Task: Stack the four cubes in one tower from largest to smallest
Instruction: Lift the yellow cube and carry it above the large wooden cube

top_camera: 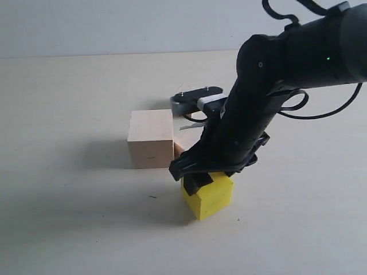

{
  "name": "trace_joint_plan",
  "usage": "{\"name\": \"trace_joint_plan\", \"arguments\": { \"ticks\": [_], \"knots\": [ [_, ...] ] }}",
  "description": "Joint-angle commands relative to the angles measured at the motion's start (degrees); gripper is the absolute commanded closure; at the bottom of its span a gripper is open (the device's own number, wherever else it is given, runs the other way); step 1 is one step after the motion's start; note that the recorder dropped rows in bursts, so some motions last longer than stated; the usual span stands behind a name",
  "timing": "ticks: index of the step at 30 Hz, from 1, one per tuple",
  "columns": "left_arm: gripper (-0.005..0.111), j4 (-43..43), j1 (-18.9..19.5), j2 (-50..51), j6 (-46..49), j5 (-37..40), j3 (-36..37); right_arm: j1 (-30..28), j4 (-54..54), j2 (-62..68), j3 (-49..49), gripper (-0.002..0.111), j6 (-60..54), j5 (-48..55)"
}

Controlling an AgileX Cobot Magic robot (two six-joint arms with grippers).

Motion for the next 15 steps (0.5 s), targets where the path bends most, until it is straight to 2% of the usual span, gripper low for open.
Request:
{"name": "trace_joint_plan", "arguments": {
  "ticks": [1, 6, 15],
  "knots": [
    [0.107, 0.25, 0.19, -0.12, -0.12, -0.62, 0.11, 0.07, -0.97, -5.75, -0.01, 0.108, 4.36, 0.78],
    [0.107, 0.08, 0.19, -0.12, -0.12, -0.62, 0.11, 0.07, -5.85, -10.05, -5.64, 0.108, 12.13, 5.86],
    [0.107, -0.26, 0.19, -0.12, -0.45, -0.72, 0.11, 0.39, -5.85, -7.5, -23.04, 0.108, 22.08, 13.05]
  ]
}}
